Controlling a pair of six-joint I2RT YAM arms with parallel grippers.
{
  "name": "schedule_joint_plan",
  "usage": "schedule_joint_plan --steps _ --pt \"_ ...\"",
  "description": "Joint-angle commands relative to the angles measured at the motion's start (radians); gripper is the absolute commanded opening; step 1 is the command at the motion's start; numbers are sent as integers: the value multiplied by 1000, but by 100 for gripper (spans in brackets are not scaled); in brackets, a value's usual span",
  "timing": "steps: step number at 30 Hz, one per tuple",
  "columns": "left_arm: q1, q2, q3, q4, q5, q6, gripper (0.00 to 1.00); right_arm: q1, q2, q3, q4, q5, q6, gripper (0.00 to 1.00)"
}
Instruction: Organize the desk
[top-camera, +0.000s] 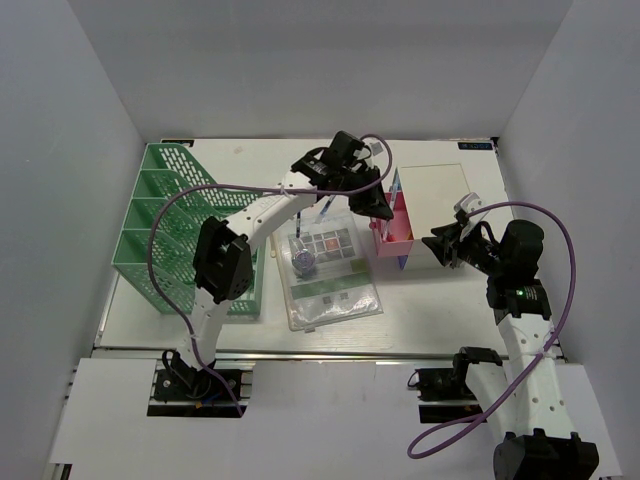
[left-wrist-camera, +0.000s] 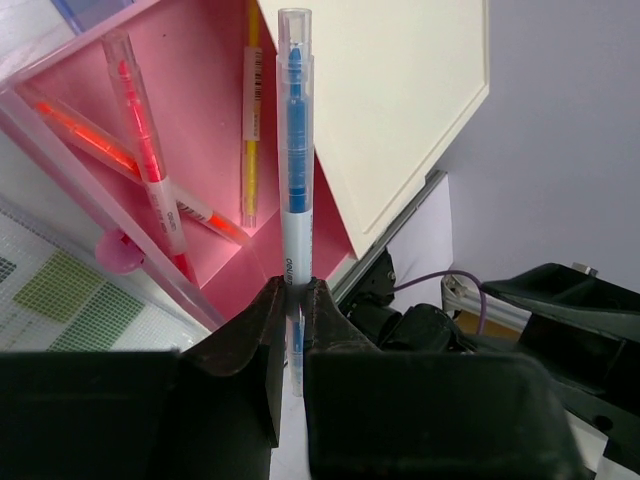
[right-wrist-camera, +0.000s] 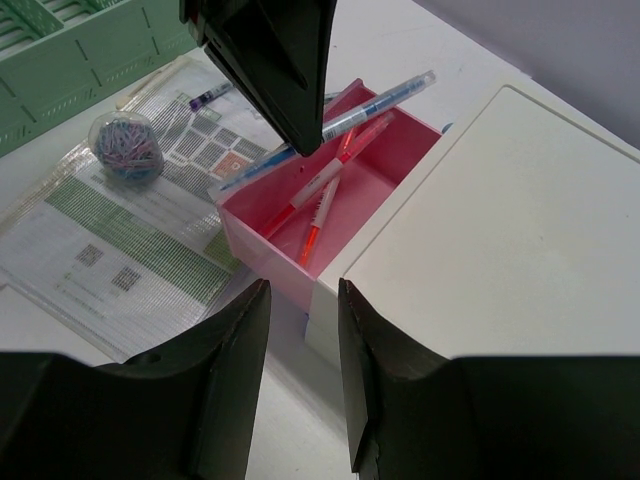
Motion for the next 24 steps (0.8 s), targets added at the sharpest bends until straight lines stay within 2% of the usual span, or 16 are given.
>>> schedule_joint_plan --steps 1,8,14,24 --pt "-17 13 19 21 5 -11 15 3 -12 0 29 1 -6 40" --pt "-26 31 23 12 -24 -2 18 3 -13 -1 29 1 -6 40" --pt "-26 43 34 18 -41 -8 28 3 -13 0 32 1 -6 40" --pt "-17 62 57 18 -49 -14 29 3 -15 0 32 3 -8 40"
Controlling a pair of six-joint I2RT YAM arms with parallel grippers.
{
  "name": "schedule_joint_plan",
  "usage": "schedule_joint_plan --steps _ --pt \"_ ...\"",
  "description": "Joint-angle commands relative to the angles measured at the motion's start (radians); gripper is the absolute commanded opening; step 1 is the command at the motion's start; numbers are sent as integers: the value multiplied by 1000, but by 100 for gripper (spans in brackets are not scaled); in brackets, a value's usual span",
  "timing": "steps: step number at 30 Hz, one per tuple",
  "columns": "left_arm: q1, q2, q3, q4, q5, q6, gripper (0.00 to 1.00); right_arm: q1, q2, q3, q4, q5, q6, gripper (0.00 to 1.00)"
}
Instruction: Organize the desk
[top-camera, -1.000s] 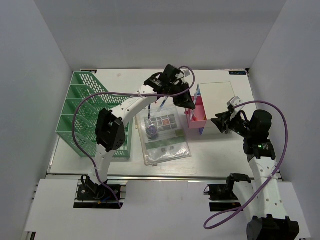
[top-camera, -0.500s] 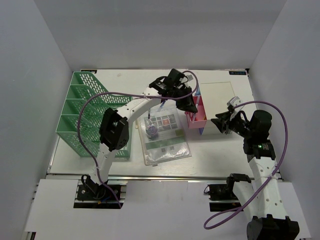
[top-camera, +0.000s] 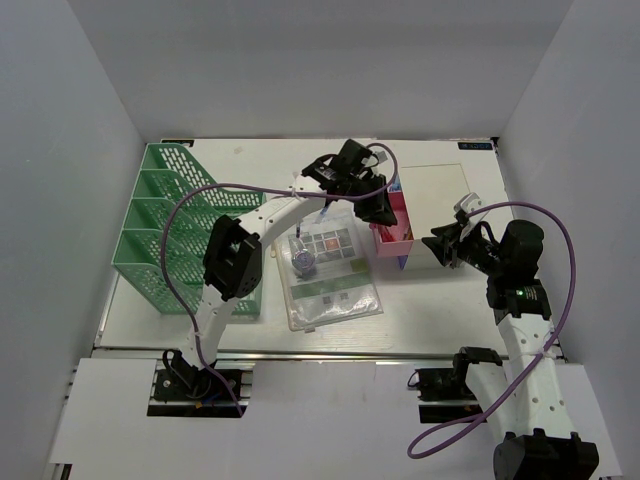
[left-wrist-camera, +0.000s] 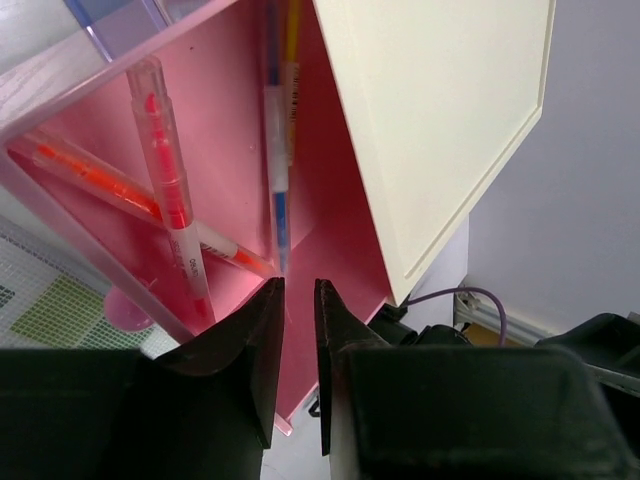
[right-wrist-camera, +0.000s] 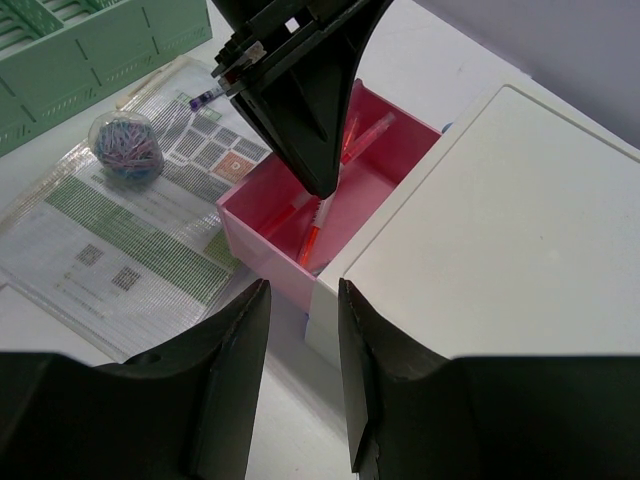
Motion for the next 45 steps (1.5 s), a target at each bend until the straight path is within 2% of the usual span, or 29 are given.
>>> schedule_joint_plan --steps 1,7,11,13,14,15,17,18,19,20,22,23,24,25,27,28,31,32,33,35,36,41,42,43,45 --pt "5 -19 37 2 -17 1 30 1 -13 1 31 3 -7 40" --pt "15 -71 87 34 -19 24 32 3 -13 -2 31 1 -9 40" --pt "15 -167 89 71 -55 68 35 1 -7 -7 32 -14 -13 40" --pt "25 -245 63 48 -92 126 46 3 -5 -10 29 -31 -21 41" --pt "25 -274 32 44 -127 149 52 0 -4 -11 26 -40 -32 41" --pt "25 -313 -58 35 -147 183 64 1 -1 -8 15 -66 -39 42" --pt "25 -442 -191 59 -190 208 73 1 5 -4 -11 -112 -78 45" --pt "25 -491 -269 73 -234 231 77 0 16 7 -26 -190 -101 47" --pt "37 -588 -424 91 -253 249 80 1 24 12 -81 -233 -130 47" --pt "37 -635 -493 108 -275 268 81 1 36 19 -110 -282 -179 47" --pt "49 -724 -685 120 -356 320 82 3 64 55 -147 -377 -182 37" --pt "49 -808 -745 140 -380 340 83 9 73 76 -165 -397 -191 27" --pt "60 -853 -802 156 -429 376 83 15 94 129 -181 -390 -199 5" --pt "60 -894 -916 174 -448 398 82 38 107 163 -204 -369 -201 0" --pt "71 -1012 -1026 247 -465 477 79 47 157 228 -225 -297 -196 0" --pt "71 -1049 -1125 275 -489 496 79 98 176 283 -235 -277 -184 0" --pt "80 -1149 -1233 370 -567 562 77 193 260 378 -241 -162 -119 0" --pt "80 -1166 -1271 396 -575 570 78 262 301 398 -238 -122 -104 0" --pt "80 -1196 -1278 404 -580 588 79 285 324 421 -239 -35 -89 0" --pt "80 -1227 -1269 403 -589 602 81 322 402 488 -276 39 -87 5" --pt "80 -1265 -1278 412 -598 614 83 378 432 515 -294 128 -95 10" --pt "80 -1365 -1335 444 -637 630 85 497 609 686 -348 372 -69 13" --pt "80 -1381 -1339 450 -635 630 85 514 633 708 -341 398 -56 12" --pt "80 -1384 -1339 447 -637 630 85 532 674 746 -339 441 -55 3" --pt "80 -1388 -1347 452 -635 628 85 585 712 789 -345 500 -55 0"
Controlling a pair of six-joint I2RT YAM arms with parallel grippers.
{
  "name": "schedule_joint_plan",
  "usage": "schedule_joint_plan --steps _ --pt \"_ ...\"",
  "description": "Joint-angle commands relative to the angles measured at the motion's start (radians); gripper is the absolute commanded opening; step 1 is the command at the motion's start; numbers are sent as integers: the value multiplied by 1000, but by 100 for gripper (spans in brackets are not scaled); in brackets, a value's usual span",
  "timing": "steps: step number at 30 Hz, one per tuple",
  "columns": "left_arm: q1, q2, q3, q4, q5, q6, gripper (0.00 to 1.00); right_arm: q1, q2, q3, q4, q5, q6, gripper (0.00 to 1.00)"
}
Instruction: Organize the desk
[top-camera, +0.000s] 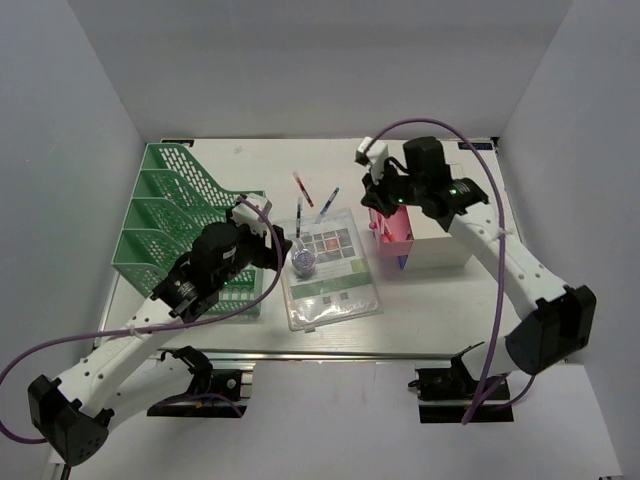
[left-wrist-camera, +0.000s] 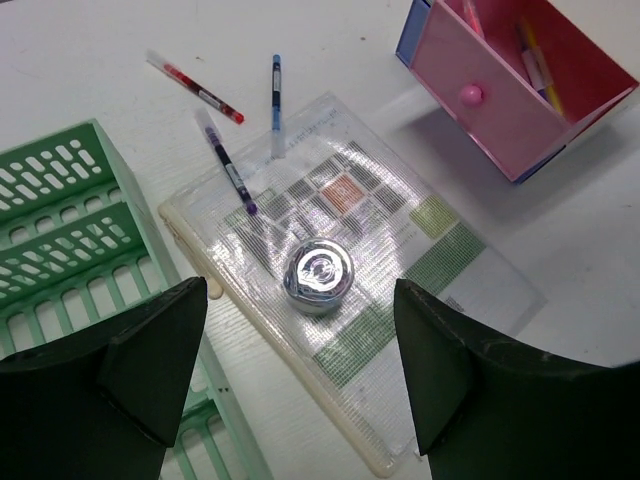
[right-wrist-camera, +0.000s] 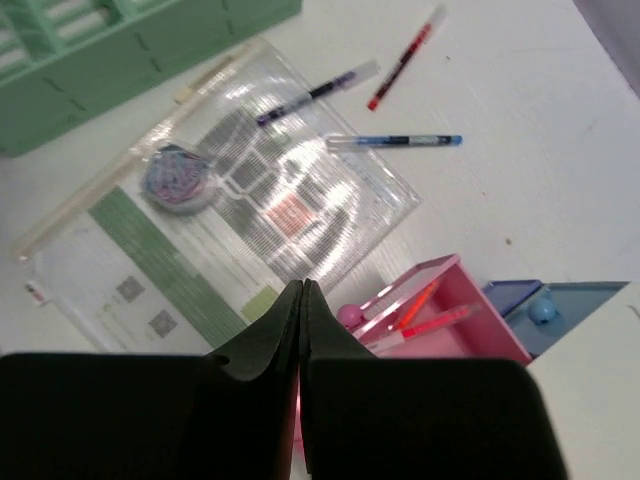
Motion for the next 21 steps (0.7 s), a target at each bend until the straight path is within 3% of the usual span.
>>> schedule_joint_plan --steps 1,10,21 --pt "3 -5 -20 22 -25 20 85 69 72 110 -25 234 20 0" --pt "3 0 -14 16 -59 23 85 276 249 244 -131 576 -69 0" --pt "3 -14 -14 13 -58 23 85 336 363 235 -185 885 -129 0"
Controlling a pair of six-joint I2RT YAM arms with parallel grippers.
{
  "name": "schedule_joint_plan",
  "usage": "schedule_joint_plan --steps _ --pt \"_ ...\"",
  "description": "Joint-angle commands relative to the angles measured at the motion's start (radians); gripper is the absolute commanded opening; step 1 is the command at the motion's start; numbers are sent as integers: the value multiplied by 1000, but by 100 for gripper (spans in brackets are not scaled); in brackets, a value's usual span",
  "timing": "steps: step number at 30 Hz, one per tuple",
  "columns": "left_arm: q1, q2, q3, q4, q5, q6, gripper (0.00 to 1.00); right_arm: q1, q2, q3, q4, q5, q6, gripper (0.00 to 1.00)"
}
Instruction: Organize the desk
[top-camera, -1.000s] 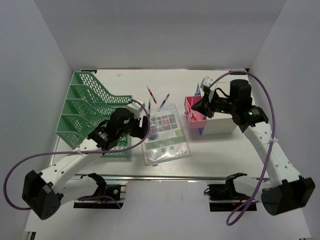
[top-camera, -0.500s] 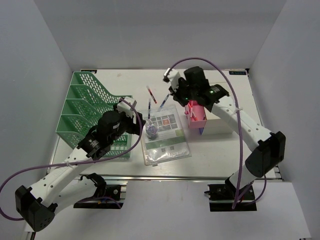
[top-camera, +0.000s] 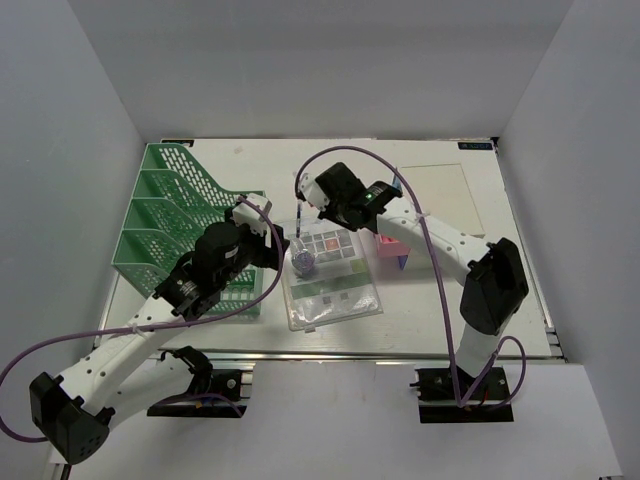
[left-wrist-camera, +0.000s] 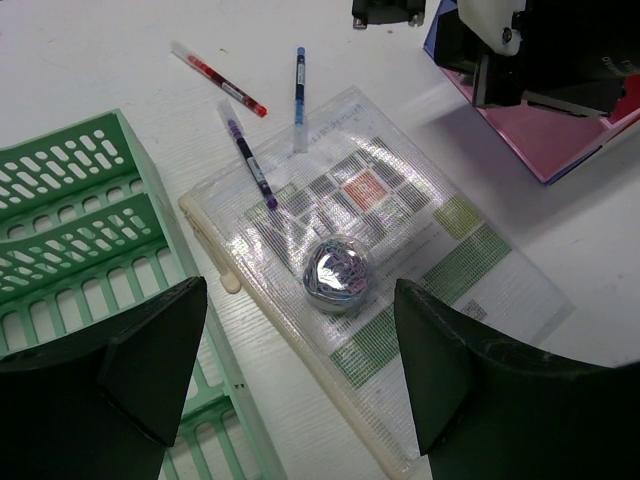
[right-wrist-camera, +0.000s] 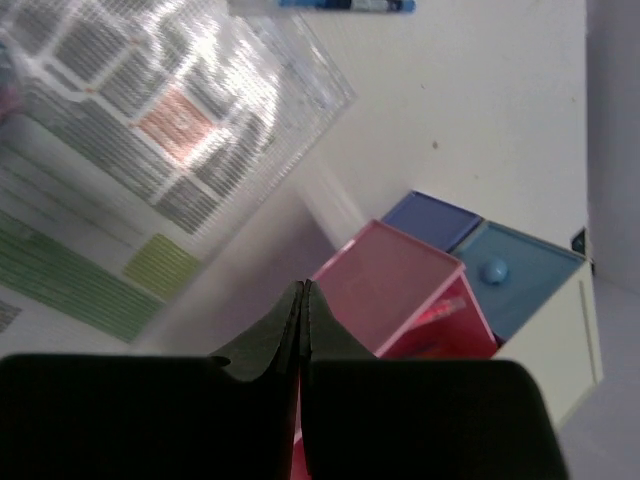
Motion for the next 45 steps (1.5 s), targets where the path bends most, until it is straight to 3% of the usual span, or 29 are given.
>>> schedule_joint_plan --steps 1,23,45 --pt "3 -22 -7 7 -6 10 85 4 -3 0 6 184 -29 0" --pt "3 -33 -8 5 1 9 85 -19 46 -154 99 523 -113 0" --pt "3 -30 -11 7 6 9 85 -147 17 -197 17 543 -95 0"
